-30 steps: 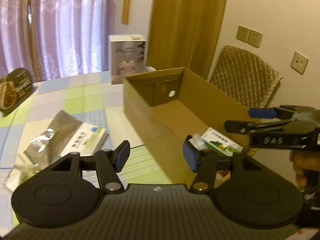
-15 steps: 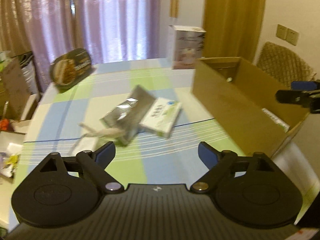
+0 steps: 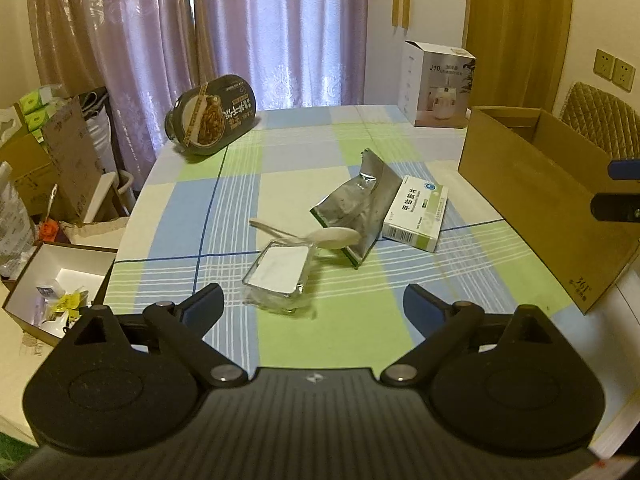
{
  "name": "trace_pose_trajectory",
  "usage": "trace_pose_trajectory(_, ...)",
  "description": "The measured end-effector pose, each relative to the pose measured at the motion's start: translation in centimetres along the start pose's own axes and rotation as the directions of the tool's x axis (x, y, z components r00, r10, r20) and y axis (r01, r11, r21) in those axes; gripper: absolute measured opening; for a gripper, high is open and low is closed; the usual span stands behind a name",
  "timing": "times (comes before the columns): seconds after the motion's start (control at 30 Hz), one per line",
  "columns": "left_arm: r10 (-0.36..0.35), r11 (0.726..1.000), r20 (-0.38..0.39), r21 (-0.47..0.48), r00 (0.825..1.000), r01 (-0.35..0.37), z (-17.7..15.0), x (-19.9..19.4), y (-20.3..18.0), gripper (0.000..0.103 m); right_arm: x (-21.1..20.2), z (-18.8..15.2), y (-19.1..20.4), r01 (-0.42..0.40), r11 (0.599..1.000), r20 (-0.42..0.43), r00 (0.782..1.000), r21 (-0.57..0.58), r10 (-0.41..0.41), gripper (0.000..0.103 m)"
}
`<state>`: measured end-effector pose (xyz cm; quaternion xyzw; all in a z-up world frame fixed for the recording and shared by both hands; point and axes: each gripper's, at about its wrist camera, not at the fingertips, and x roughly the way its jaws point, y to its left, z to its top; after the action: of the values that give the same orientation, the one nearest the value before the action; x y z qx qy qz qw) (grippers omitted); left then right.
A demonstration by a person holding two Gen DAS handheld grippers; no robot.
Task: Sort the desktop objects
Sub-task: 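Move both tools back over the table toward the medicine box and plastic tray, then grasp the white-green medicine box with the right tool while the left tool grasps the clear plastic tray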
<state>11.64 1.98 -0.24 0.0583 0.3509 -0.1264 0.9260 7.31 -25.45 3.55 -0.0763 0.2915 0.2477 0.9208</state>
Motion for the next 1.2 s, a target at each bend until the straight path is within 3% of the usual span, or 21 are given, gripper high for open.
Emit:
trace_pose_trajectory(0.53, -0.017, 0.995, -0.045, 0.095, 0.999, 0.021, -0.7, 6.7, 2.5, 0.094, 6.0, -1.6, 2.1, -0.018, 0.999, -0.083, 0.996, -0.029, 0.016, 0.097)
trace_pose_trajectory(0.97, -0.094, 0.989, -0.095, 0.104, 0.991, 0.103, -0.2, 13.2, 4.0, 0.092, 12.2, -2.3, 2.0, 0.000, 0.999, -0.126, 0.992, 0.038, 0.004, 0.097)
trace_pose_trajectory(1.13, -0.106, 0.991, -0.106, 0.074, 0.989, 0.114, 0.0, 14.3, 4.9, 0.085, 14.2, -2.3, 1.8, 0.022, 0.998, -0.126, 0.992, 0.064, -0.013, 0.097)
trace_pose_trajectory(1.2, -0.111, 0.991, -0.114, 0.068, 0.987, 0.119, 0.1, 14.6, 5.0, 0.075, 15.1, -2.3, 1.6, 0.037, 0.995, -0.127, 0.992, 0.091, -0.025, 0.097)
